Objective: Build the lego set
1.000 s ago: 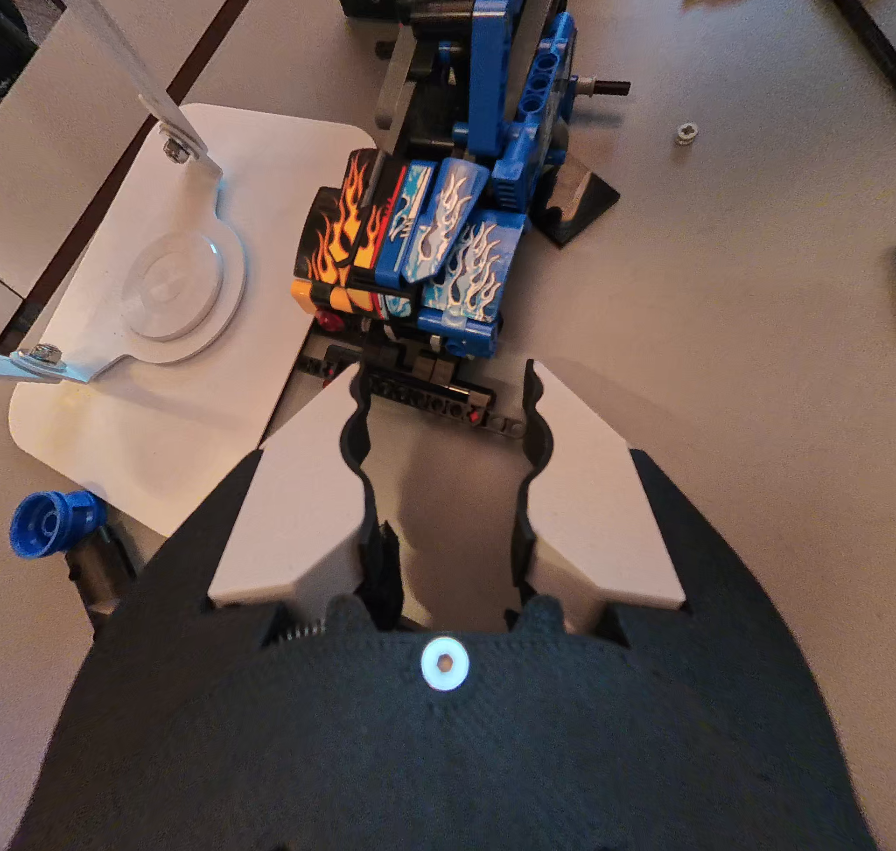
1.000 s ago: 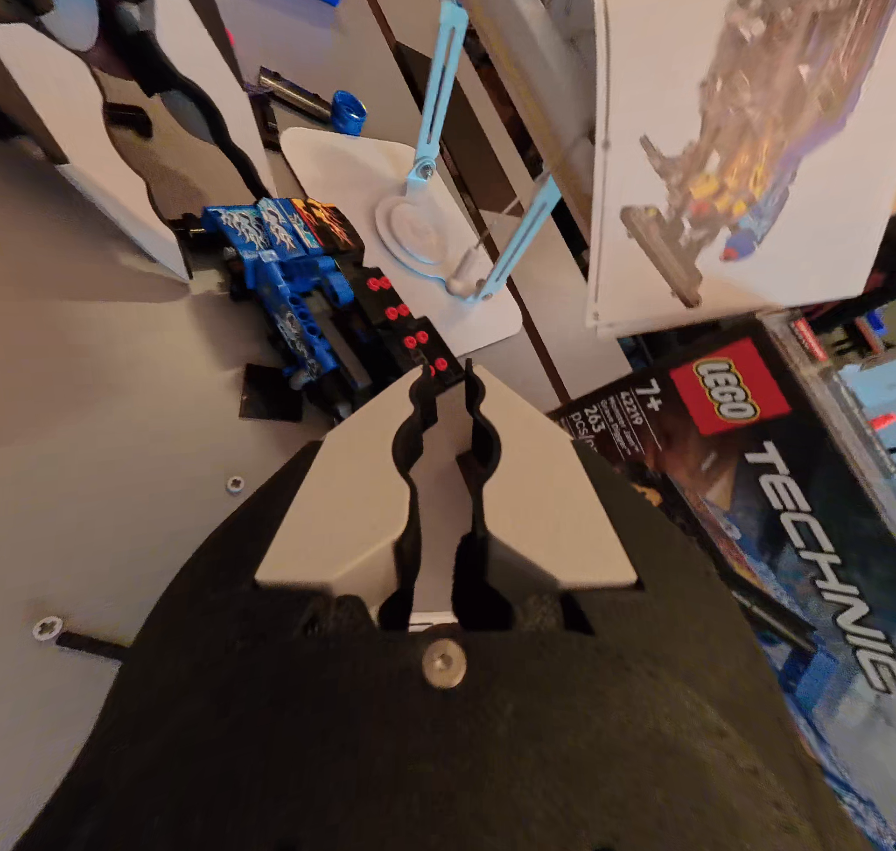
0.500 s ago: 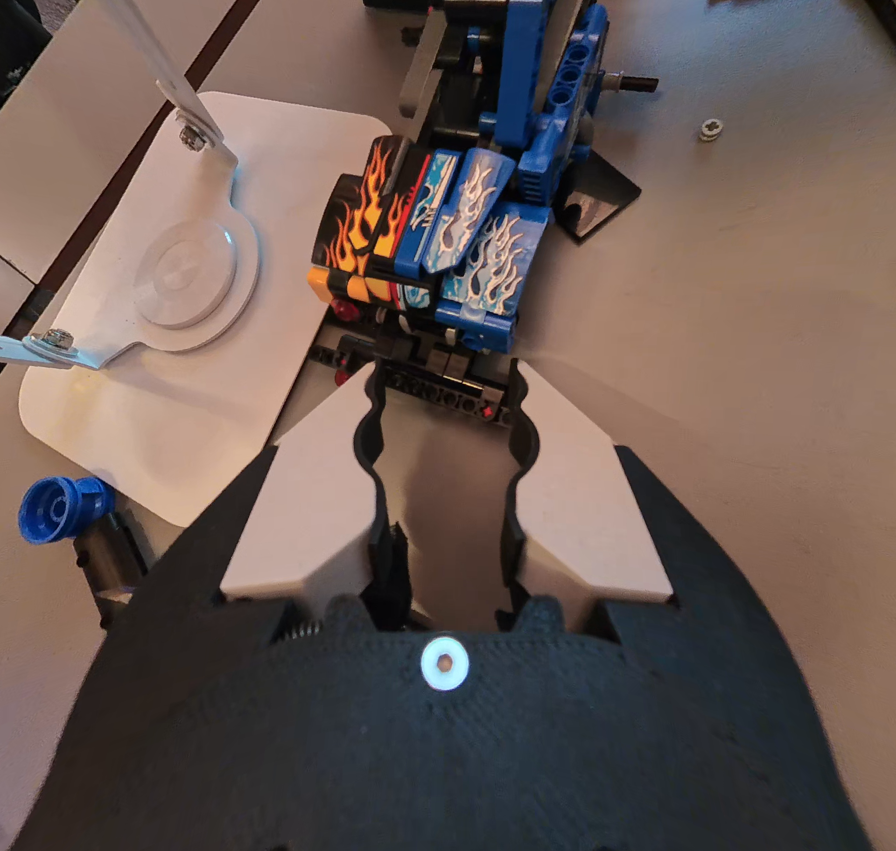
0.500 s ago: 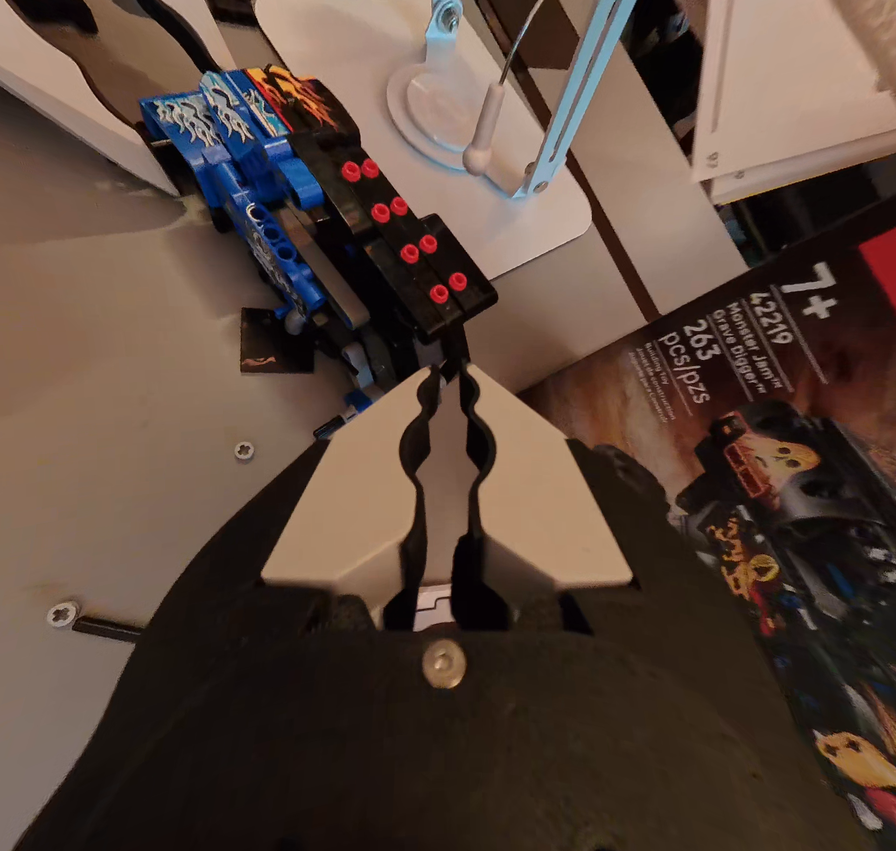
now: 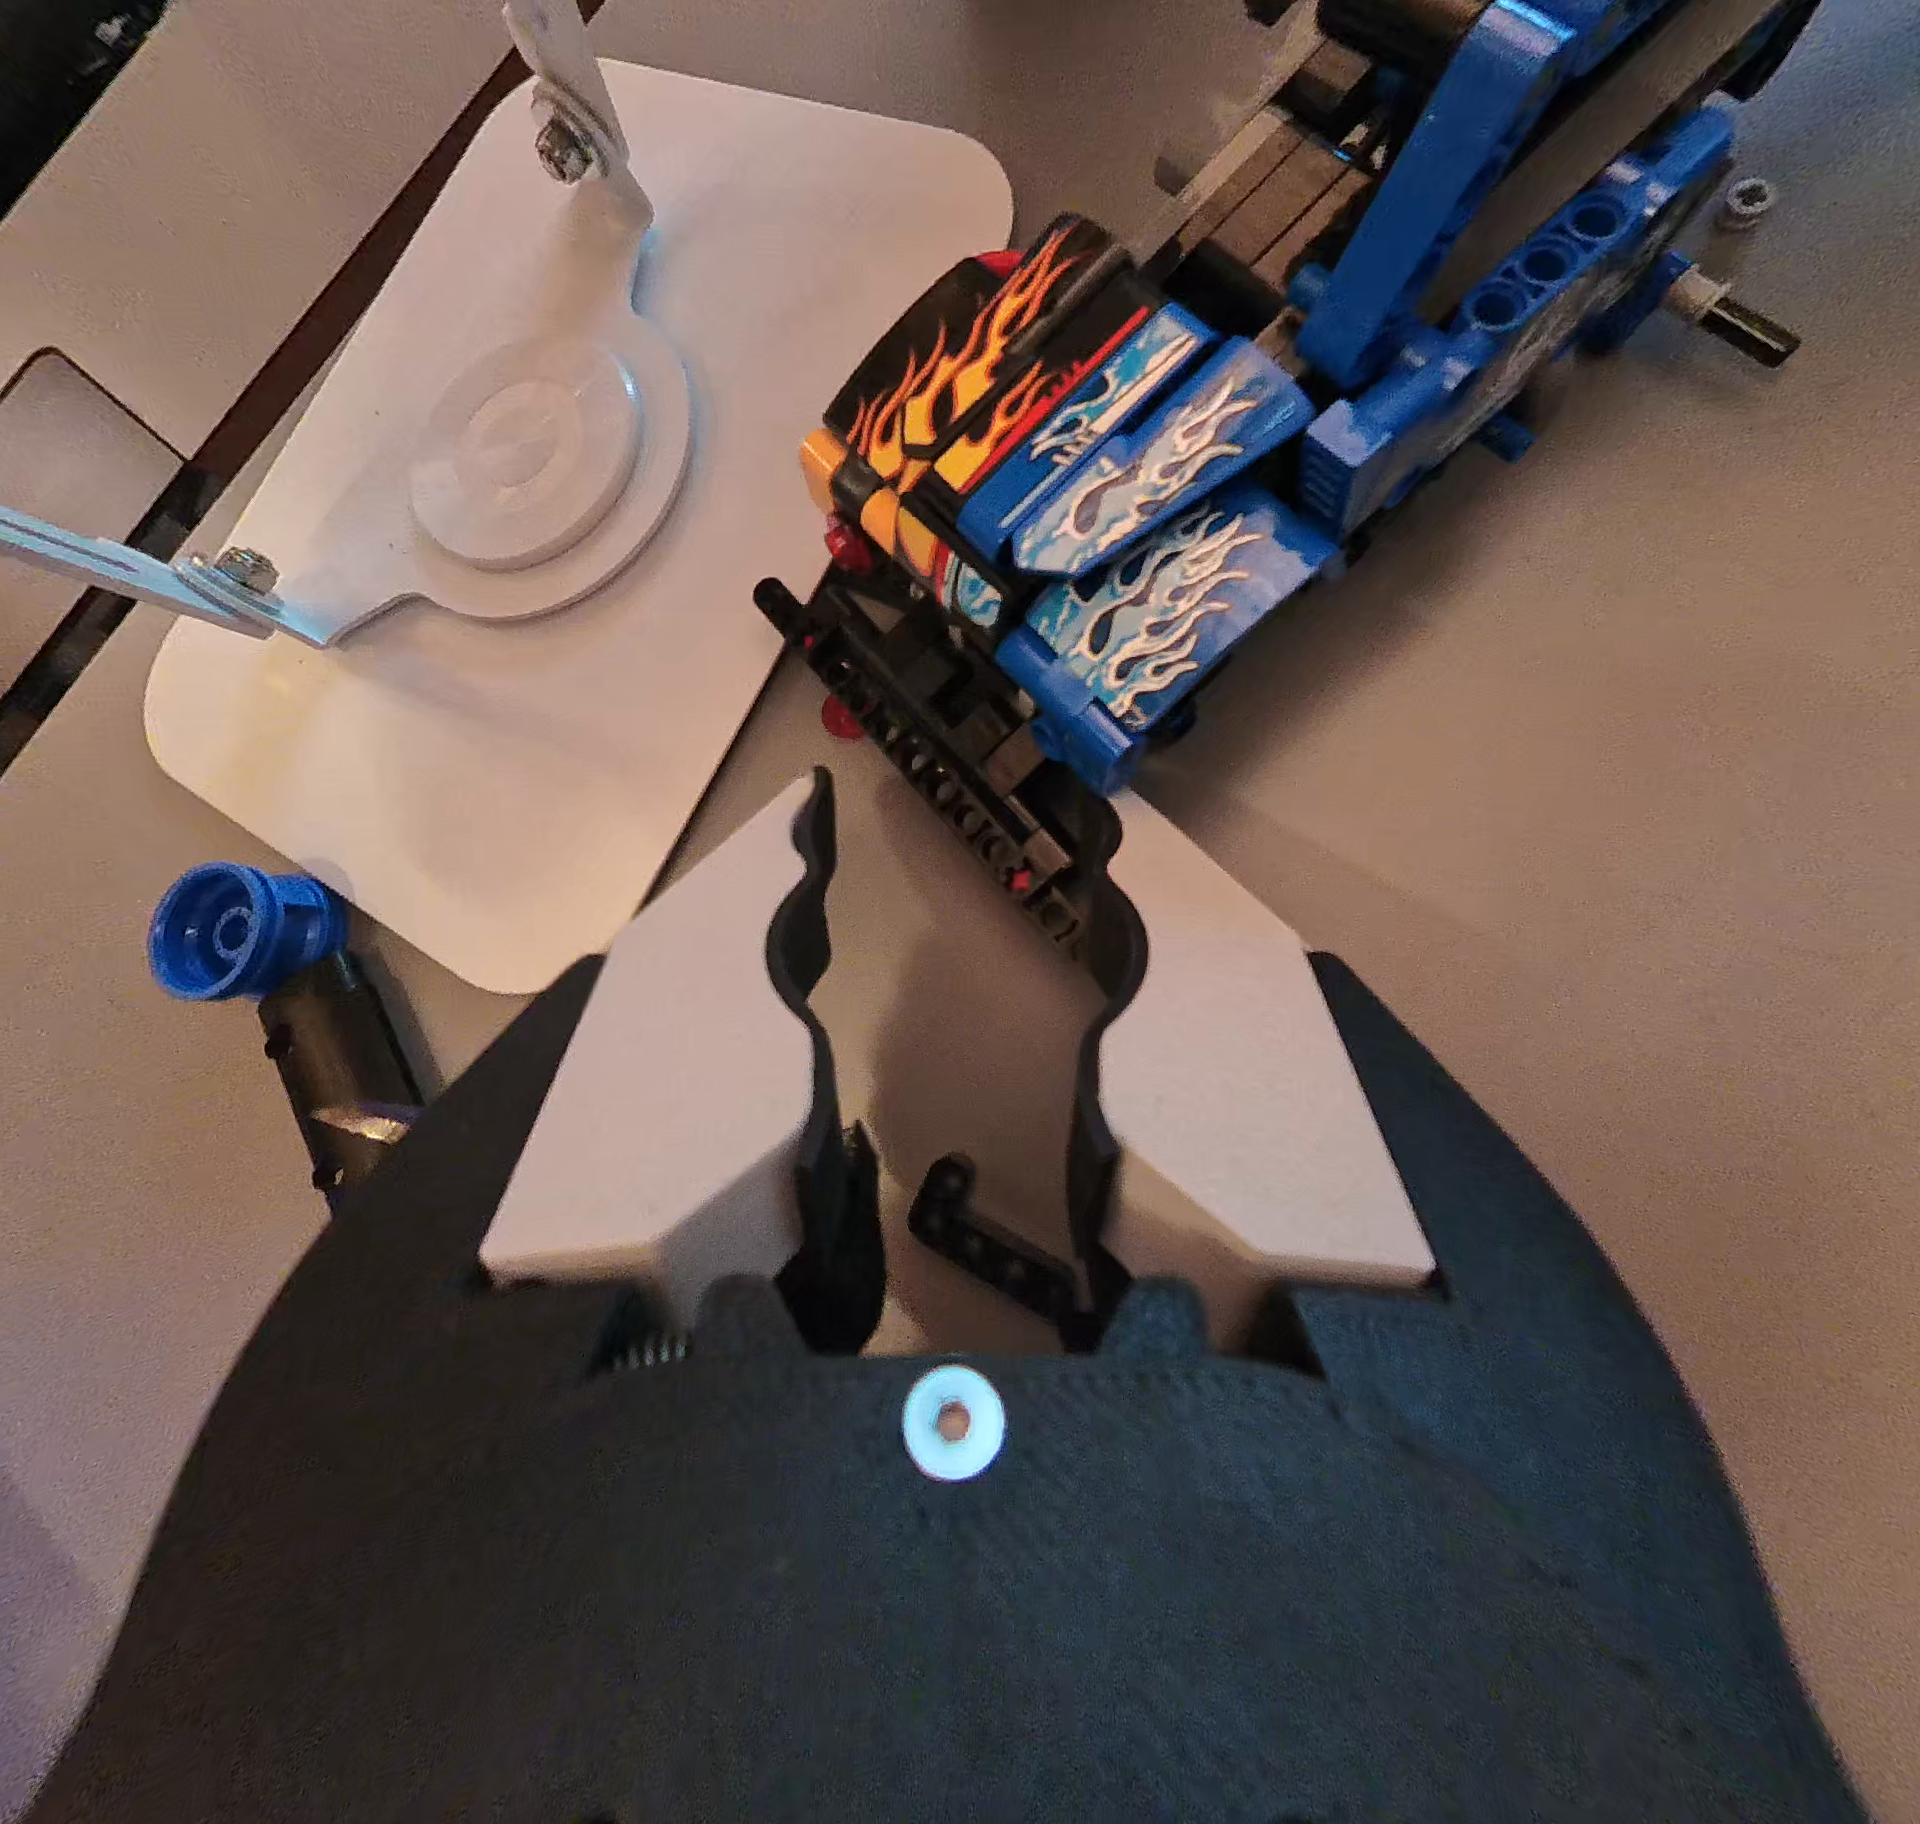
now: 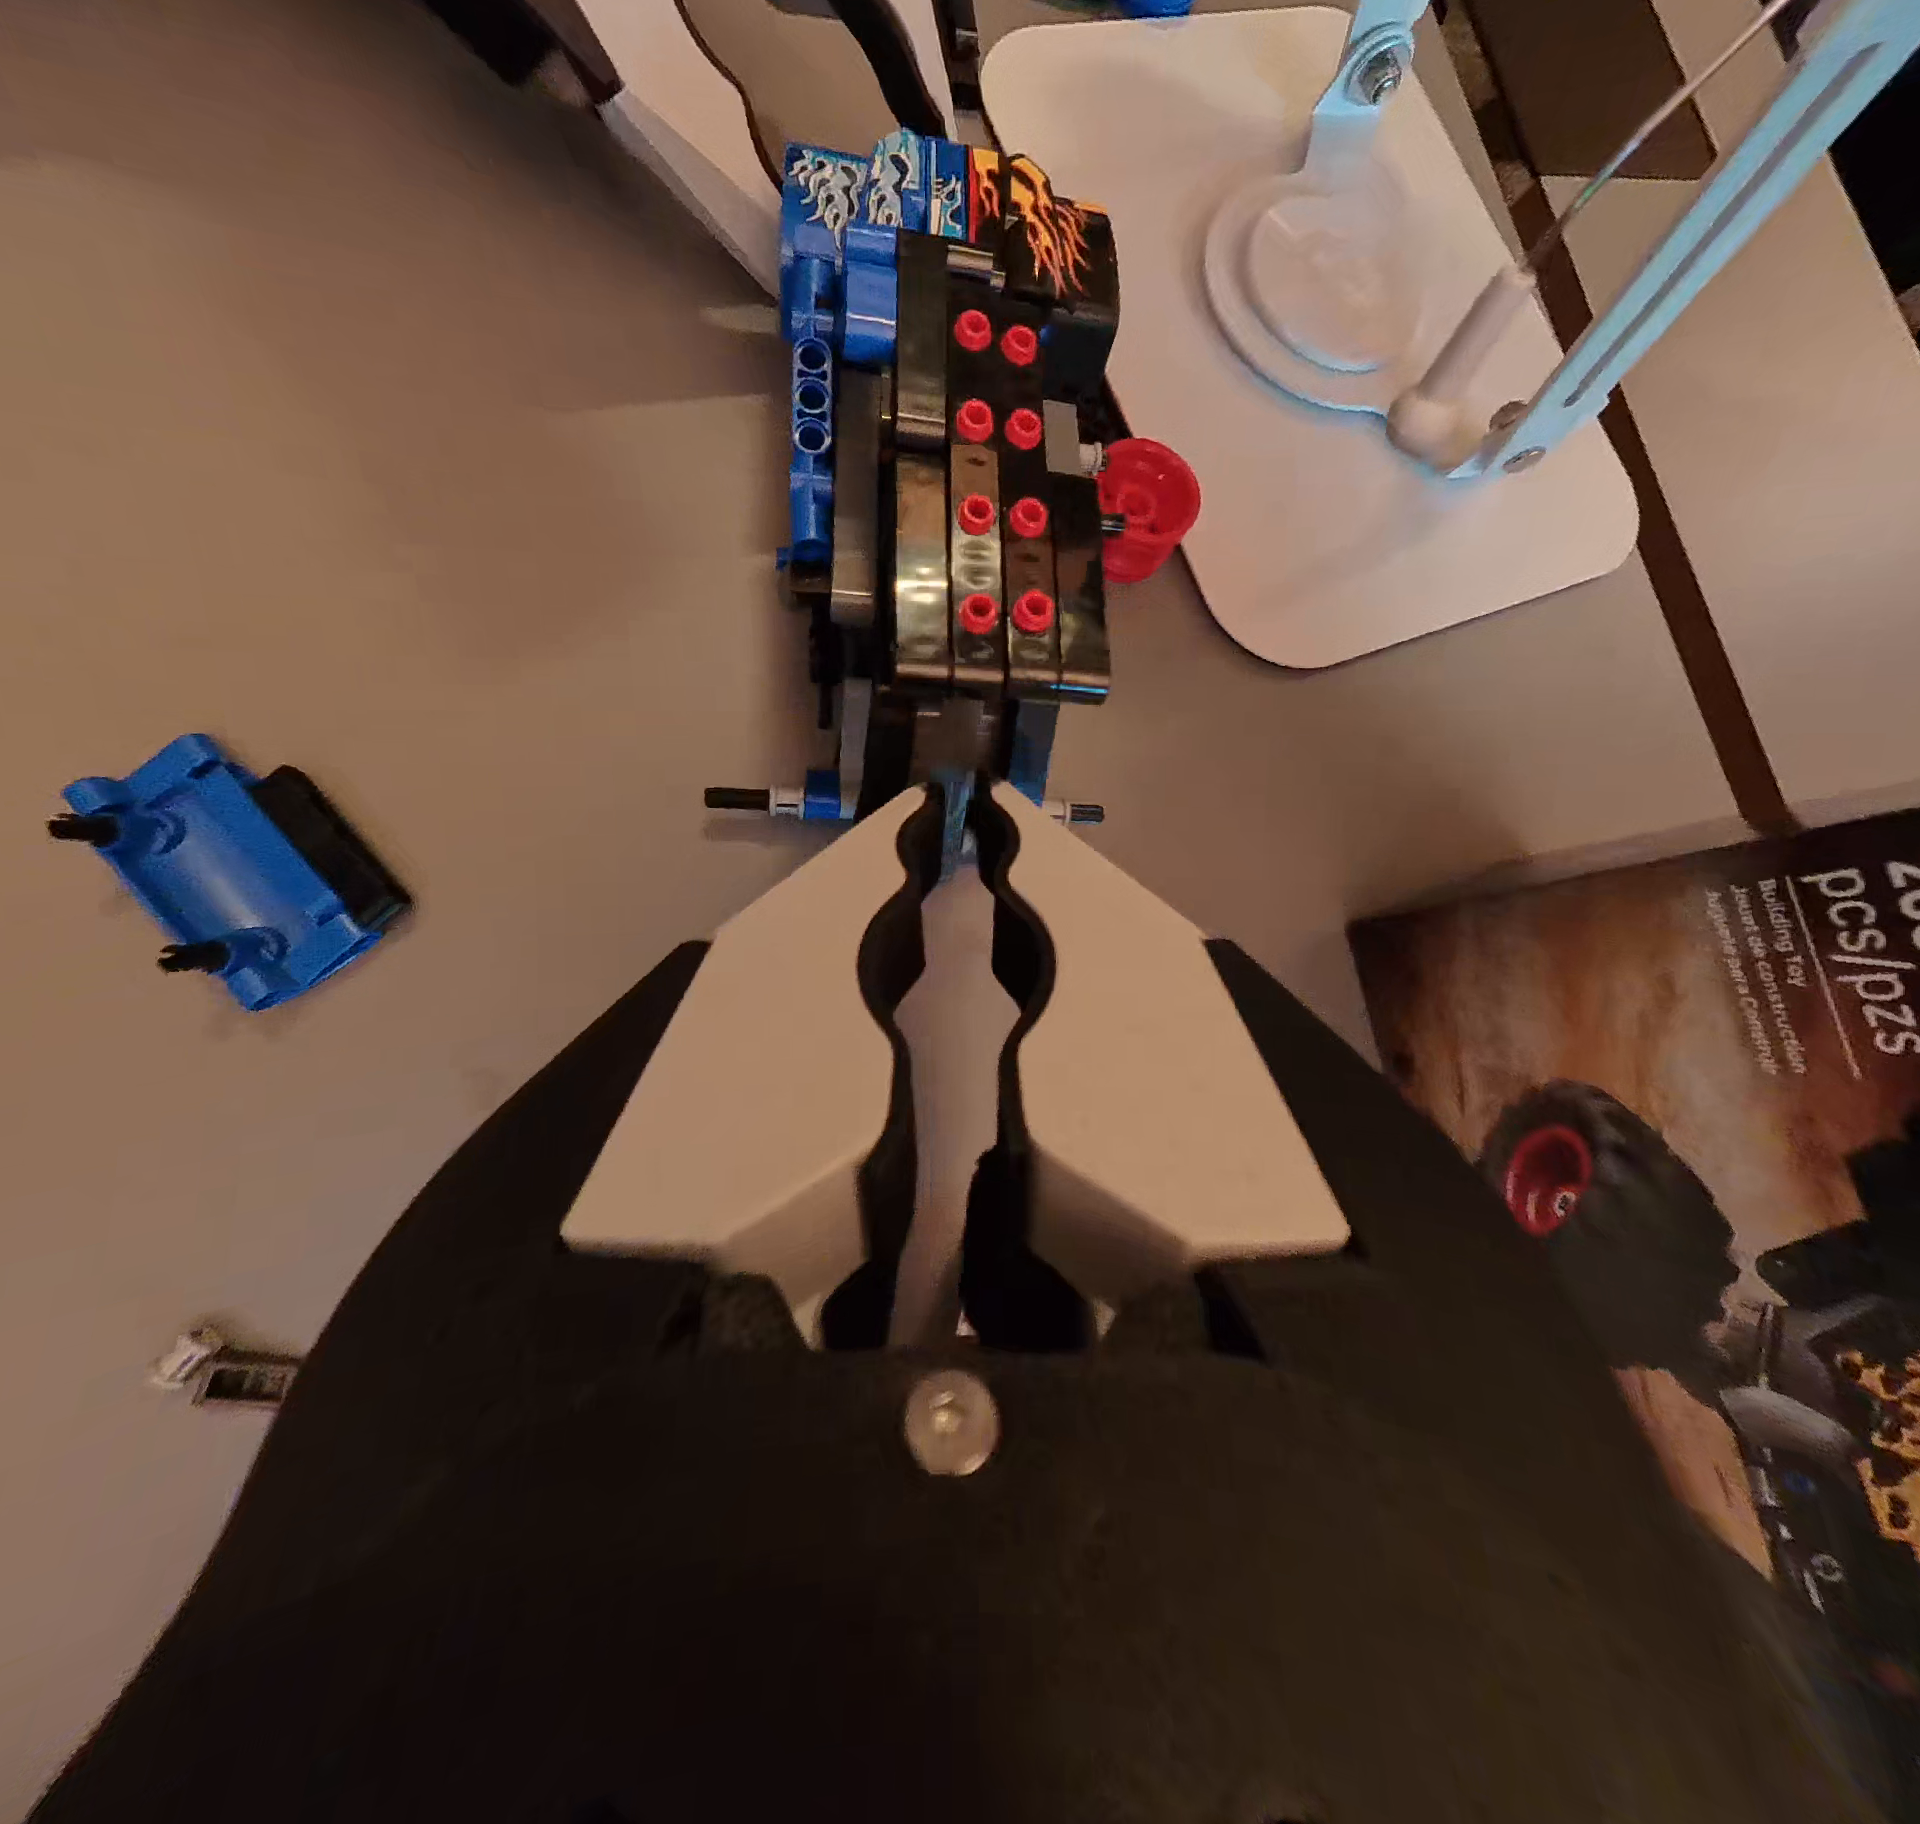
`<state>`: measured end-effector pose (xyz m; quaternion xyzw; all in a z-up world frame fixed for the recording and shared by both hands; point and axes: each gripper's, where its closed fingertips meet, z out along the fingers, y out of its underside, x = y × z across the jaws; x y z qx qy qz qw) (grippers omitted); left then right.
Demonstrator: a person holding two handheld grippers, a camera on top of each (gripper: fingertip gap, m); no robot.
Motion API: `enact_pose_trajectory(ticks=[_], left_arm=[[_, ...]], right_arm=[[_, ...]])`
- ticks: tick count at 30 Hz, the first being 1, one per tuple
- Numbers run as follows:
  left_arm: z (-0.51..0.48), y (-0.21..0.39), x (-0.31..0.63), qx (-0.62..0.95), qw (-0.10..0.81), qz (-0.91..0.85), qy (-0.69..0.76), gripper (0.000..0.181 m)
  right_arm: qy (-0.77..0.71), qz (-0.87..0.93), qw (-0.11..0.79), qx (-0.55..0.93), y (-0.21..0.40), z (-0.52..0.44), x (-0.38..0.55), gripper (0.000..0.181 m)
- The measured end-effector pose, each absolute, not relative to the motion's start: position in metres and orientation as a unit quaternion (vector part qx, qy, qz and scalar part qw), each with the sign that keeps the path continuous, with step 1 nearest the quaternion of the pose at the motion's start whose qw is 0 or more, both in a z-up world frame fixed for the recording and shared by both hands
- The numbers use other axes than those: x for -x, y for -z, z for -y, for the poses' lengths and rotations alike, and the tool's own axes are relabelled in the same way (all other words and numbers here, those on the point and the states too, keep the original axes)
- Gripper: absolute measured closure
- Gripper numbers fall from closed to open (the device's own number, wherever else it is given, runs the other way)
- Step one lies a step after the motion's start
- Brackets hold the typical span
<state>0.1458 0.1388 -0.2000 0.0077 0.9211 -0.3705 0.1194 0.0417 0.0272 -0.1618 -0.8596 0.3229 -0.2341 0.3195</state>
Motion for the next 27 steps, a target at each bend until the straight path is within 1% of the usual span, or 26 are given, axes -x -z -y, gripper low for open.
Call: enact_pose_trajectory(ticks=[3, 5, 6, 8, 9, 12, 14, 16, 21, 24, 26, 27], left_arm=[[-0.139, 0.200, -0.145, -0.011, 0.121, -0.922, 0.366, 0.139], [-0.140, 0.200, -0.145, -0.011, 0.122, -0.923, 0.365, 0.140], [-0.140, 0.201, -0.145, -0.010, 0.121, -0.923, 0.366, 0.140], [-0.140, 0.201, -0.145, -0.009, 0.119, -0.923, 0.366, 0.141], [-0.140, 0.201, -0.145, -0.009, 0.119, -0.923, 0.366, 0.141], [-0.139, 0.201, -0.145, -0.008, 0.118, -0.923, 0.367, 0.142], [-0.140, 0.202, -0.145, -0.008, 0.119, -0.923, 0.366, 0.144], [-0.141, 0.202, -0.147, -0.006, 0.121, -0.923, 0.365, 0.144], [-0.145, 0.201, -0.157, 0.011, 0.129, -0.923, 0.364, 0.149], [-0.151, 0.204, -0.165, 0.028, 0.131, -0.924, 0.359, 0.152], [-0.154, 0.205, -0.169, 0.037, 0.134, -0.924, 0.355, 0.150], [-0.155, 0.205, -0.171, 0.044, 0.135, -0.925, 0.353, 0.150]], right_arm=[[0.223, -0.332, 0.333, 0.854, 0.160, -0.023, -0.040, 0.166], [0.214, -0.339, 0.343, 0.849, 0.159, -0.020, -0.039, 0.152], [0.213, -0.348, 0.348, 0.844, 0.158, -0.016, -0.040, 0.148], [0.200, -0.369, 0.361, 0.833, 0.160, -0.012, -0.043, 0.129], [0.180, -0.370, 0.369, 0.833, 0.164, -0.017, -0.041, 0.123], [0.151, -0.355, 0.365, 0.848, 0.180, -0.034, -0.038, 0.126], [0.169, -0.347, 0.346, 0.855, 0.186, -0.037, -0.043, 0.144], [0.169, -0.347, 0.339, 0.858, 0.185, -0.040, -0.042, 0.144], [0.156, -0.357, 0.346, 0.854, 0.168, -0.059, -0.036, 0.144], [0.133, -0.358, 0.330, 0.863, 0.174, -0.080, -0.029, 0.144], [0.118, -0.345, 0.321, 0.874, 0.181, -0.100, -0.023, 0.143], [0.113, -0.338, 0.324, 0.876, 0.182, -0.111, -0.021, 0.146]])
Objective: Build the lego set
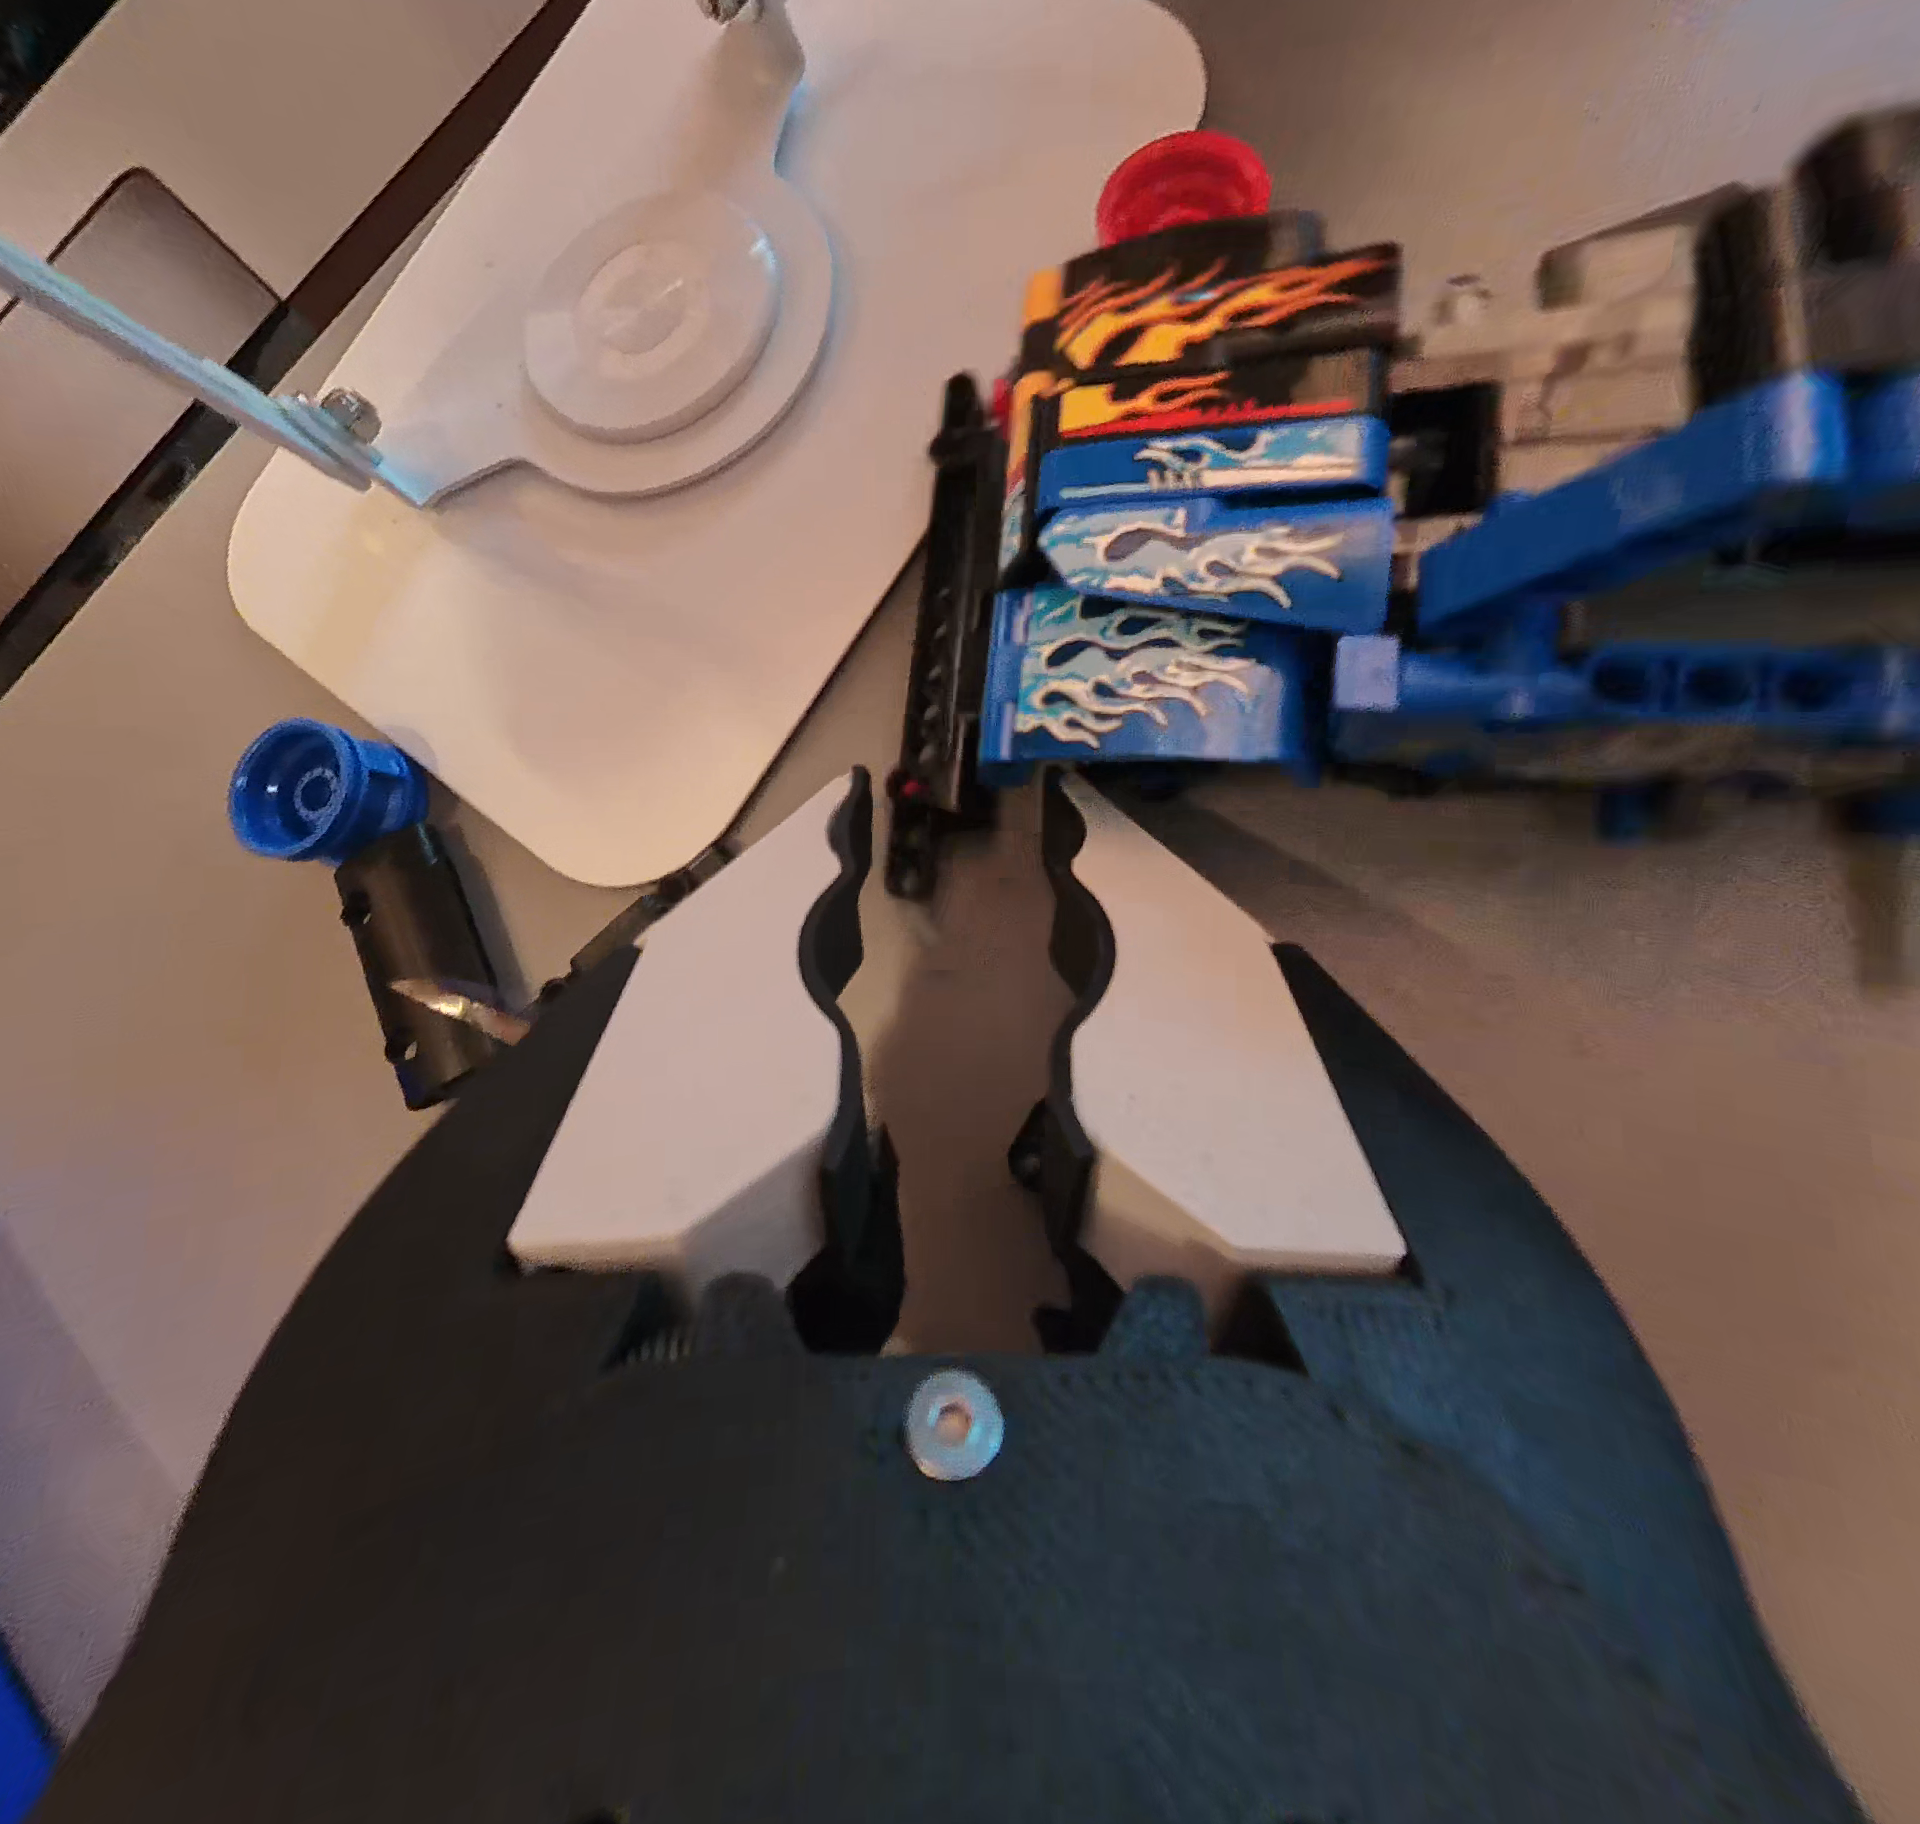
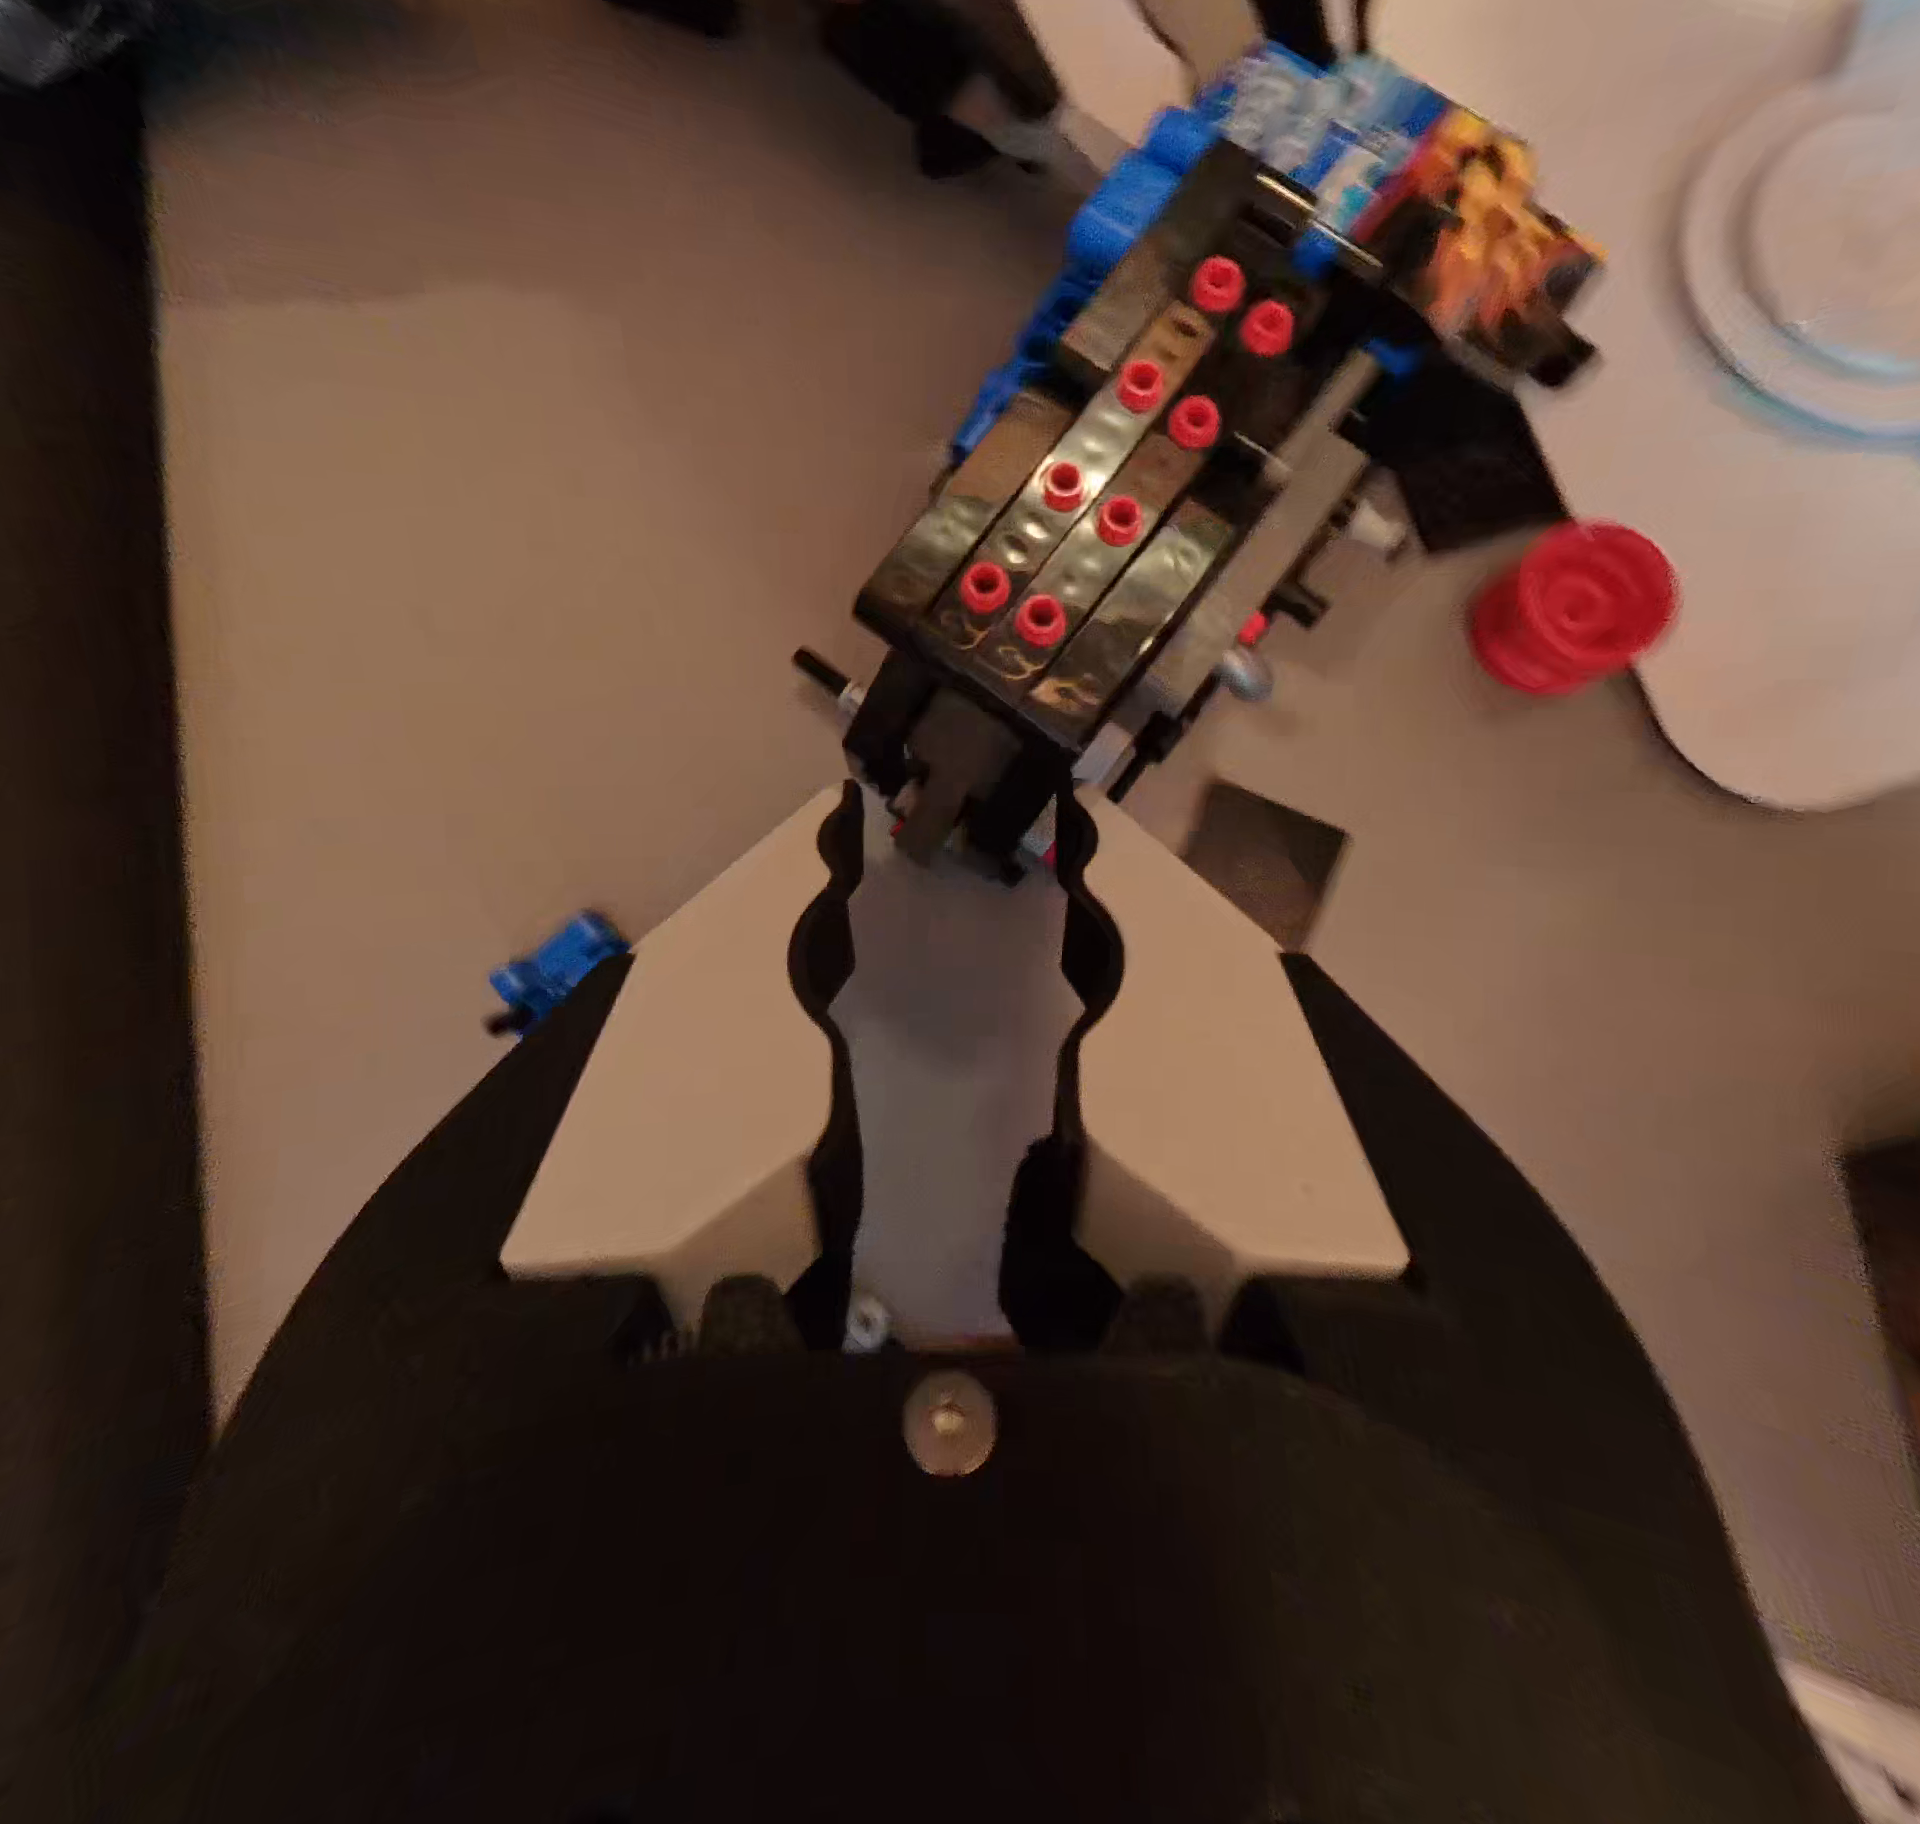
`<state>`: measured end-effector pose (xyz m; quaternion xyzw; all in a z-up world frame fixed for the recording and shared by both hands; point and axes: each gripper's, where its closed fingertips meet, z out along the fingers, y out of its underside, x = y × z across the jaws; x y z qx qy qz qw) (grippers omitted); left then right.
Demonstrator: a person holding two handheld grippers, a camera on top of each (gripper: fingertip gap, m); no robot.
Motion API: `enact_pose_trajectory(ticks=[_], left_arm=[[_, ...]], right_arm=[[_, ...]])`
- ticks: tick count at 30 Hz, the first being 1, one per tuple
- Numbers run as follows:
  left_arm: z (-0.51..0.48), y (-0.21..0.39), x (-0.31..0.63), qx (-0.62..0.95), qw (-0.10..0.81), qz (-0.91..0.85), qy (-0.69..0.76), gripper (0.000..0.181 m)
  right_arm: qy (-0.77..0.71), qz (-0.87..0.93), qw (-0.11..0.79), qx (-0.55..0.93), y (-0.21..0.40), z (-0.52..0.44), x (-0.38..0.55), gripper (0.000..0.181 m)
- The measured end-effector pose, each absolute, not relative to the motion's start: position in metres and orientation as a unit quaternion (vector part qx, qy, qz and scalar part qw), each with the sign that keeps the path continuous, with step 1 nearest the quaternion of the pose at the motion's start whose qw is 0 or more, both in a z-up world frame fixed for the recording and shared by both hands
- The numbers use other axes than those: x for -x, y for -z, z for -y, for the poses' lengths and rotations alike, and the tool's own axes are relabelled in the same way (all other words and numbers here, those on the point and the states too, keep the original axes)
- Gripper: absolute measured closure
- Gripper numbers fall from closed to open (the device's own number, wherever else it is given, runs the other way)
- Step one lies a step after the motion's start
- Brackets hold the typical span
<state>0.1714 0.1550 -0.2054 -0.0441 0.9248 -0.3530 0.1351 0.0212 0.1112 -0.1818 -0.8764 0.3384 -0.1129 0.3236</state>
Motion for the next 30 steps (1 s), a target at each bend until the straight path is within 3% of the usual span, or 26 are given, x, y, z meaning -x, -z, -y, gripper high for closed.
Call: enact_pose_trajectory(ticks=[6, 13, 16, 19, 25, 30], left_arm=[[-0.181, 0.199, -0.181, 0.072, 0.141, -0.931, 0.328, 0.140], [-0.199, 0.167, -0.144, 0.074, 0.046, -0.921, 0.379, 0.135], [-0.200, 0.158, -0.134, 0.064, 0.013, -0.914, 0.401, 0.136], [-0.204, 0.154, -0.129, 0.067, -0.019, -0.907, 0.416, 0.134], [-0.199, 0.139, -0.093, 0.025, -0.089, -0.894, 0.439, 0.119], [-0.192, 0.153, -0.060, -0.021, -0.113, -0.905, 0.410, 0.100]], right_arm=[[0.093, -0.299, 0.331, 0.890, 0.183, -0.144, -0.010, 0.141], [0.079, -0.305, 0.383, 0.868, 0.169, -0.152, -0.011, 0.145], [0.074, -0.279, 0.404, 0.868, 0.169, -0.184, -0.006, 0.132], [0.066, -0.259, 0.399, 0.877, 0.170, -0.190, 0.000, 0.131], [0.114, -0.303, 0.413, 0.852, 0.154, -0.144, -0.021, 0.141], [0.156, -0.313, 0.441, 0.827, 0.146, -0.143, -0.037, 0.138]])
